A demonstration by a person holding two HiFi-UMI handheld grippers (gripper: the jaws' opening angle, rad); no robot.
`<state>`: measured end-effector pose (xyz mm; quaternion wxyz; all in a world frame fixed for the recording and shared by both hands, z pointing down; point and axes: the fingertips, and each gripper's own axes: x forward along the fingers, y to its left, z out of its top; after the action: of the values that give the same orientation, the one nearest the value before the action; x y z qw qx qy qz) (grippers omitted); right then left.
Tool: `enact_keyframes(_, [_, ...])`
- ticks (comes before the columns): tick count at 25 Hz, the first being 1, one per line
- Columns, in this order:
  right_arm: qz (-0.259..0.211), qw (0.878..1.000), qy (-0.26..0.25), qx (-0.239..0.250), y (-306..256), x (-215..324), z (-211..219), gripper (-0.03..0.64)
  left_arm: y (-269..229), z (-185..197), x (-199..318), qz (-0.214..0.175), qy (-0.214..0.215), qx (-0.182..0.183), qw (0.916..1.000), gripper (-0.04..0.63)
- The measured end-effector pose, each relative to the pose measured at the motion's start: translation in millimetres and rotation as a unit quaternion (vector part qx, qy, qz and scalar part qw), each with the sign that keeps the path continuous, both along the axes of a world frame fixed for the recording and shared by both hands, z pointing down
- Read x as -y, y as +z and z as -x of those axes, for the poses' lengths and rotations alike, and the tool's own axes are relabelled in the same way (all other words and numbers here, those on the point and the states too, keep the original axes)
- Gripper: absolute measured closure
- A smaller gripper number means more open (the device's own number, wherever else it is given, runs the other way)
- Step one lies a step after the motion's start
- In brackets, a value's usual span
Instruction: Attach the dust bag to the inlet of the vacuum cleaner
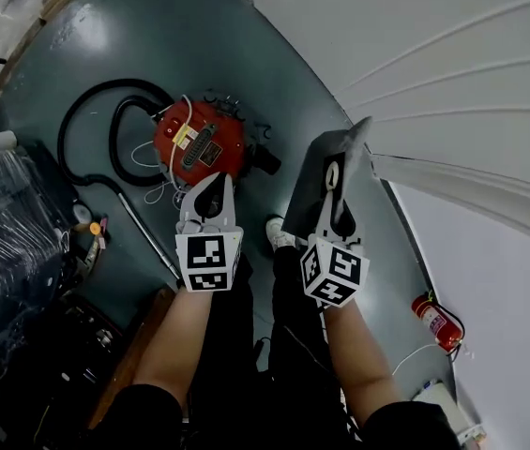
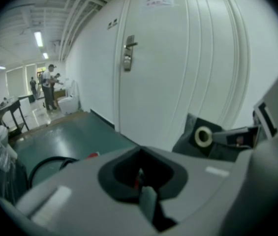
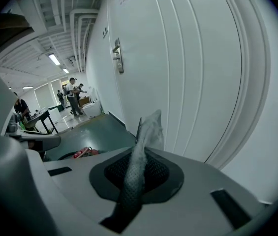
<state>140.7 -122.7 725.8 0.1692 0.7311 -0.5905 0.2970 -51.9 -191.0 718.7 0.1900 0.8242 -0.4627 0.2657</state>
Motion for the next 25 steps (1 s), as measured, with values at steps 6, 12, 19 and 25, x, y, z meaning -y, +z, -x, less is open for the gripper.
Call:
enact_keyframes(6, [0.031, 0.999, 0.034, 0.012, 88.5, -10.3, 7.2, 0.595, 77.3, 5.2, -10.5, 0.026, 0.026, 0.022, 0.9991, 0.595])
enact_keyframes(12, [0.062, 0.997, 0.040, 0.026, 151.9, -13.8, 36.4, 0.595, 113.9, 24.7, -11.4, 0.035, 0.048, 0.053, 0.9968, 0.595])
enact_keyframes(19, [0.104, 0.994, 0.029, 0.026, 205.2, -16.3, 56.4, 0.595, 128.4, 55.5, 10.2, 0.026, 0.065, 0.099, 0.9926, 0.592])
enact_keyframes(25, [0.111, 0.993, 0.037, 0.029, 217.9, -10.5, 65.5, 0.595, 162.9, 85.0, 37.0, 0.076, 0.091, 0.135, 0.9838, 0.350])
